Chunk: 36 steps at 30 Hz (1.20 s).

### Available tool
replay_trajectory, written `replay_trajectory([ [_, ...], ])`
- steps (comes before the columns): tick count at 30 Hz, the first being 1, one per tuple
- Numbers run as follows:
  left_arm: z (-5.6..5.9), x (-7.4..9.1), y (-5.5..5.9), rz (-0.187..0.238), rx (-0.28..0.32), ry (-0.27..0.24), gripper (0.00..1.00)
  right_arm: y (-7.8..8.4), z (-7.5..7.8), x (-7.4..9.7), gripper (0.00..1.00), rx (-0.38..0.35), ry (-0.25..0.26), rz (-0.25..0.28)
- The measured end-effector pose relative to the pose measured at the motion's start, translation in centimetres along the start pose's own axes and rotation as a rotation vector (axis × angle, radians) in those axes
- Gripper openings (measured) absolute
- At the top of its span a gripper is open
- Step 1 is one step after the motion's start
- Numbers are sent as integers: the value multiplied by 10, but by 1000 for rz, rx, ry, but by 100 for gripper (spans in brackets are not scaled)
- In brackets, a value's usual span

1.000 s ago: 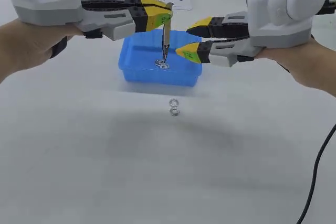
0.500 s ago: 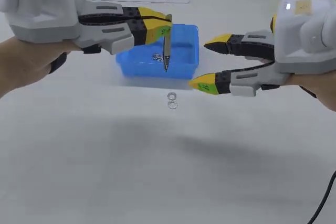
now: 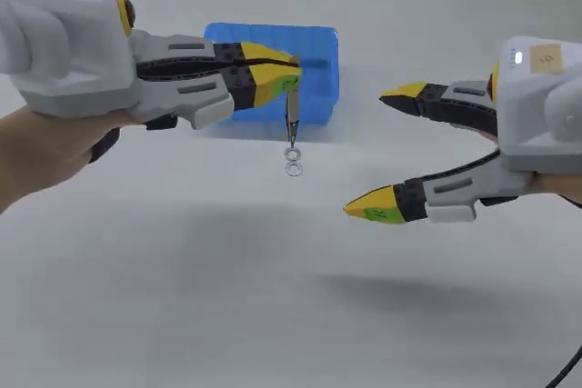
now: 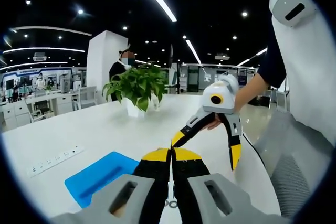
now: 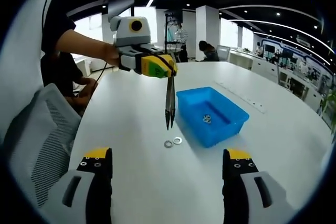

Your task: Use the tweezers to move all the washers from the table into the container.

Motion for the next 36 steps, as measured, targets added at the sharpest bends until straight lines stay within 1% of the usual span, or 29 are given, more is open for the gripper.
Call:
replay_trajectory([
  [2,4,-1,2,4,11,13,4,3,-3,2,92,-11,-1,-1],
  [3,5,-2,3,5,16,15,4,9,-4,2,94,6,4,-35],
  [4,6,-3,5,2,20,20,4,14,-2,3,96,38,22,-71],
  [5,7,-4,6,0,22,20,4,17,-1,4,97,54,36,-80],
  [9,11,-9,8,-7,32,25,4,20,-4,7,100,-5,19,-54],
  [14,12,-14,11,-15,39,26,4,27,-8,8,100,-37,12,-53],
  [17,12,-16,11,-9,44,23,4,30,-12,8,100,-46,8,-49],
  [21,11,-20,16,-23,46,23,4,31,-13,9,100,-72,7,-32],
  [24,9,-21,18,-25,49,20,4,36,-13,10,100,-84,4,-39],
  [27,8,-21,17,-17,55,25,4,39,-14,11,100,-94,1,-43],
  [34,9,-21,24,-31,49,28,4,38,-15,11,100,-107,-3,-34],
  [36,10,-22,26,-40,35,22,4,37,-16,11,99,-106,-5,-34],
])
Point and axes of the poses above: the centre of the closed fingertips' face, and the gripper's own axes: x roughly backward along the fingers, z roughly to its right, y roughly out of its underside, the point moved 2 cm from there along x, roughly backward along the fingers, and after that the axes turned 12 degrees about -z, right-handed, at the moved point
